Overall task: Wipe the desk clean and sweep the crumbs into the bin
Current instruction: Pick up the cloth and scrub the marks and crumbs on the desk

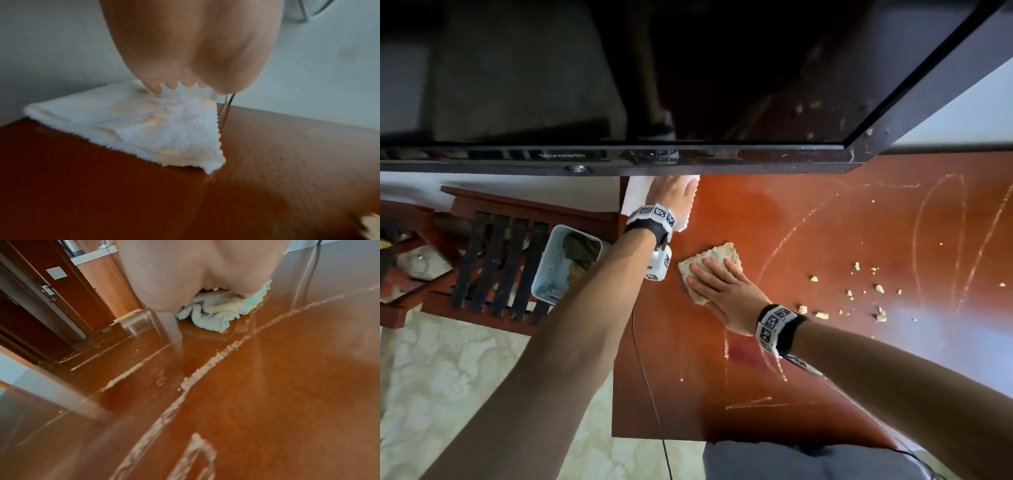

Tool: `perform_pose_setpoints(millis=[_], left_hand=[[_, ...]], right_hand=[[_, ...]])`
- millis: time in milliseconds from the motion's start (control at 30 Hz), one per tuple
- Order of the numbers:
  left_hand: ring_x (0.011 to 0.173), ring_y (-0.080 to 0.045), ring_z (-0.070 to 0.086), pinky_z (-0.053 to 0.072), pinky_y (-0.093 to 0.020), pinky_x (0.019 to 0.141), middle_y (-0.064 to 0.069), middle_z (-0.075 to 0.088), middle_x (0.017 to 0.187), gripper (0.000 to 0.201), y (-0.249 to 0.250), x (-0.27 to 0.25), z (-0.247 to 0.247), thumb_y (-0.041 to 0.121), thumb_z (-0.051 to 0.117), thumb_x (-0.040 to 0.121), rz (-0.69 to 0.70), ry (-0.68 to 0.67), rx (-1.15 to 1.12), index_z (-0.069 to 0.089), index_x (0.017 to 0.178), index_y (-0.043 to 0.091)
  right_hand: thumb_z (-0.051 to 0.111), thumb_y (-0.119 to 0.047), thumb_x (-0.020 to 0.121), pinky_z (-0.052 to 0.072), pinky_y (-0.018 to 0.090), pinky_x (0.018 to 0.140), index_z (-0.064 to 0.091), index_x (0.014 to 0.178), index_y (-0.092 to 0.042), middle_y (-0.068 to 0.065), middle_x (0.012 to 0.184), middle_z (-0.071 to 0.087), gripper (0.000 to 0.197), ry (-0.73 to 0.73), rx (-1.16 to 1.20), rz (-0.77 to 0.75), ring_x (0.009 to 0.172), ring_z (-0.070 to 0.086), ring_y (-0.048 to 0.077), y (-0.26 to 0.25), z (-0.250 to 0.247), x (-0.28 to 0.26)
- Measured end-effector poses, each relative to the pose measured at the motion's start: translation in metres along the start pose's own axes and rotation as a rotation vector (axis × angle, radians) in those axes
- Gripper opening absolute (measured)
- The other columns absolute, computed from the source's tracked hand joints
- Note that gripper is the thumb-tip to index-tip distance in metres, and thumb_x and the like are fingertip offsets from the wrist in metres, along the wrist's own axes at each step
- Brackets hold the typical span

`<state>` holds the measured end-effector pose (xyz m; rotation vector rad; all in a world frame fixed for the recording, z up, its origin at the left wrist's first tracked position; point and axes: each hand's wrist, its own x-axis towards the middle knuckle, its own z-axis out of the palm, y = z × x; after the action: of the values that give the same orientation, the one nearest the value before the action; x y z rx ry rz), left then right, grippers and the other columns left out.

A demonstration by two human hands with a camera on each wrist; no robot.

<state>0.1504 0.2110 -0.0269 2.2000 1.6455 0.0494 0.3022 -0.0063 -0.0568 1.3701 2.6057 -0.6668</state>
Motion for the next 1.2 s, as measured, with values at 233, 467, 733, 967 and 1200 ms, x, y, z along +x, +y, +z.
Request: perform_pose_setpoints(millis=[233,467,733,967,1200], left_hand=[[0.156,-0.021,0.013,0.019,-0.037,0.125,0.002,0.008,0.17,0.061,-0.071,-0.135,0.012,0.03,0.037,0.108,-0.416,0.044,-0.234,0.011,0.163,0.021],[0.112,-0.029,0.068,0.051,-0.03,0.095,-0.016,0.072,0.12,0.03,-0.124,-0.323,0.043,0.017,0.061,0.1,-0.7,-0.188,-0.567,0.068,0.127,0.003],[0.084,-0.025,0.074,0.062,-0.041,0.082,-0.006,0.078,0.084,0.025,-0.12,-0.392,0.059,0.025,0.065,0.096,-0.851,-0.071,-0.715,0.079,0.092,0.005],[0.091,-0.02,0.073,0.06,-0.037,0.086,-0.004,0.078,0.101,0.027,-0.112,-0.439,0.068,0.031,0.059,0.101,-0.884,-0.156,-0.696,0.078,0.099,0.012],[0.113,-0.022,0.066,0.051,-0.025,0.092,-0.003,0.072,0.122,0.035,-0.099,-0.456,0.061,0.029,0.049,0.105,-0.801,-0.223,-0.631,0.07,0.129,0.014]], right_hand=[[0.026,-0.038,0.104,0.01,0.052,0.122,0.01,0.158,-0.031,-0.01,0.166,0.004,0.057,0.065,0.076,0.23,0.153,-0.004,0.02,0.028,-0.026,0.048],[0.028,-0.037,0.103,0.007,0.053,0.122,0.012,0.158,-0.029,-0.006,0.166,0.004,0.058,-0.027,0.052,0.021,0.153,-0.004,0.024,-0.087,0.019,0.021],[0.029,-0.037,0.104,0.013,0.054,0.122,0.014,0.157,-0.032,-0.006,0.165,0.01,0.055,-0.008,-0.012,0.023,0.153,0.002,0.023,-0.048,-0.015,0.093],[0.023,-0.034,0.103,0.01,0.055,0.121,0.008,0.158,-0.028,-0.003,0.166,0.002,0.057,-0.055,0.012,0.097,0.153,-0.002,0.026,-0.115,0.003,0.088],[0.024,-0.042,0.102,0.003,0.044,0.123,0.019,0.156,-0.035,-0.012,0.165,0.009,0.055,-0.213,-0.086,-0.48,0.153,0.0,0.016,-0.156,0.041,0.018]])
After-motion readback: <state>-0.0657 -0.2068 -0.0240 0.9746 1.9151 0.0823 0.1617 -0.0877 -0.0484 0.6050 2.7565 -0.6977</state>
